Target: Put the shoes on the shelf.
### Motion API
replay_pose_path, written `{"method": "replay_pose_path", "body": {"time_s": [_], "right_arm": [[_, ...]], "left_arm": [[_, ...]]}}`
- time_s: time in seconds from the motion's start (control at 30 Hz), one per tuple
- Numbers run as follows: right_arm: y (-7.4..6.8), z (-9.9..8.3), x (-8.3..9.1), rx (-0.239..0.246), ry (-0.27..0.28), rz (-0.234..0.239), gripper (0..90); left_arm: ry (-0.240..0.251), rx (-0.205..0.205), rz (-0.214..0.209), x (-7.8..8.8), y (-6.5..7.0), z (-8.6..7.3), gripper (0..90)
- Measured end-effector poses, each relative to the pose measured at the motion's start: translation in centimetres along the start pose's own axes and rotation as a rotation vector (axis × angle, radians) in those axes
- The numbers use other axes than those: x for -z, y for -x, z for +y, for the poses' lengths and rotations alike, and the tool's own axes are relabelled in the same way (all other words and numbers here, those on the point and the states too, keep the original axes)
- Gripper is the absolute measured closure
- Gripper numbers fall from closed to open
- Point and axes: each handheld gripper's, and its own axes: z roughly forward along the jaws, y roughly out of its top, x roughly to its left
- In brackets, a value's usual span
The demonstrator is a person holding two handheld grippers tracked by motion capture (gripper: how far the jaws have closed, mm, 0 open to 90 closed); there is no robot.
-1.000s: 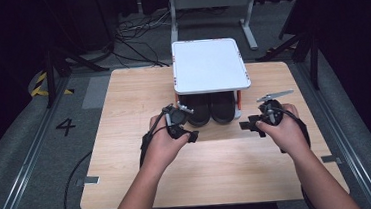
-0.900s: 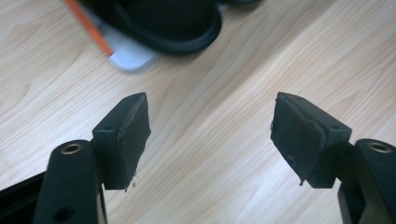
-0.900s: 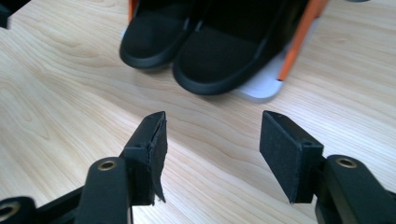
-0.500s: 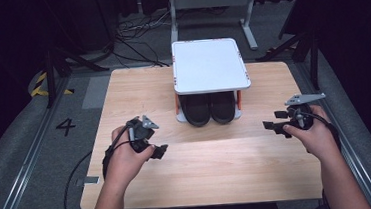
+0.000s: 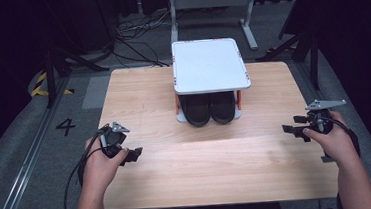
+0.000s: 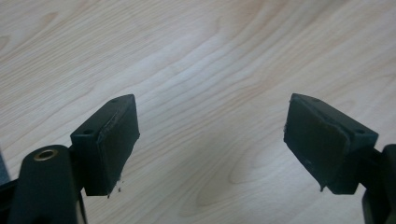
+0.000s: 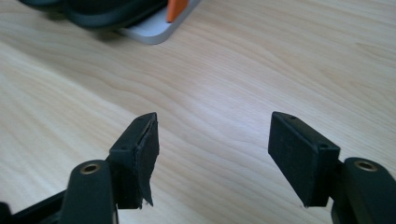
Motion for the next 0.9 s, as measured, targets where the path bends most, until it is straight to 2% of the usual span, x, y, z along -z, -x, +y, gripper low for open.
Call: {"method": "replay_pose_path", "body": {"time_s": [0.03, 0.07, 0.13, 0.17, 0.23, 0.33, 0.37, 0.47, 0.57, 0.77, 0.83, 0.87, 0.9], "right_arm": [[0.3, -0.2, -0.1, -0.004, 0.026, 0.007, 32.6], [0.3, -0.2, -0.1, -0.004, 0.026, 0.007, 32.6], [0.9, -0.7, -0.5, -0.042, 0.071, 0.031, 30.0], [1.2, -1.0, -1.0, -0.062, 0.105, 0.043, 29.4], [1.4, -1.4, -1.7, -0.064, 0.126, 0.041, 27.7], [1.6, -1.8, -2.4, -0.047, 0.122, 0.026, 27.2], [1.8, -2.2, -3.1, -0.037, 0.118, 0.015, 27.2], [2.0, -2.6, -3.8, -0.03, 0.097, 0.0, 27.2], [2.2, -3.0, -4.6, -0.028, 0.088, -0.013, 27.1], [2.5, -3.5, -5.1, -0.045, 0.079, -0.03, 27.1], [2.6, -3.6, -5.2, -0.067, 0.08, -0.06, 27.6], [2.7, -3.7, -5.2, -0.074, 0.085, -0.084, 28.8], [2.7, -3.7, -5.2, -0.074, 0.085, -0.084, 28.8]], "left_arm": [[0.0, 0.0, 0.0, 0.0, 0.0, 0.0, 18.7], [0.017, 0.03, 0.017, -0.2, -0.5, -0.3, 18.7], [0.032, 0.067, 0.047, -1.0, -1.2, -0.8, 18.2], [0.028, 0.07, 0.046, -1.2, -1.4, -0.9, 17.5], [0.034, 0.082, 0.044, -1.8, -1.7, -1.3, 17.7], [0.043, 0.089, 0.053, -2.2, -2.0, -1.5, 17.3], [0.053, 0.094, 0.052, -2.4, -2.1, -1.5, 17.0], [0.095, 0.092, 0.051, -3.3, -2.6, -1.8, 16.9], [0.104, 0.076, 0.043, -4.3, -2.7, -2.0, 16.8], [0.098, 0.1, 0.061, -5.3, -2.9, -2.2, 16.8], [0.064, 0.097, 0.068, -5.2, -3.1, -2.2, 16.9], [0.05, 0.119, 0.064, -5.2, -3.0, -2.3, 17.1], [0.05, 0.119, 0.064, -5.2, -3.0, -2.3, 17.2]]}}
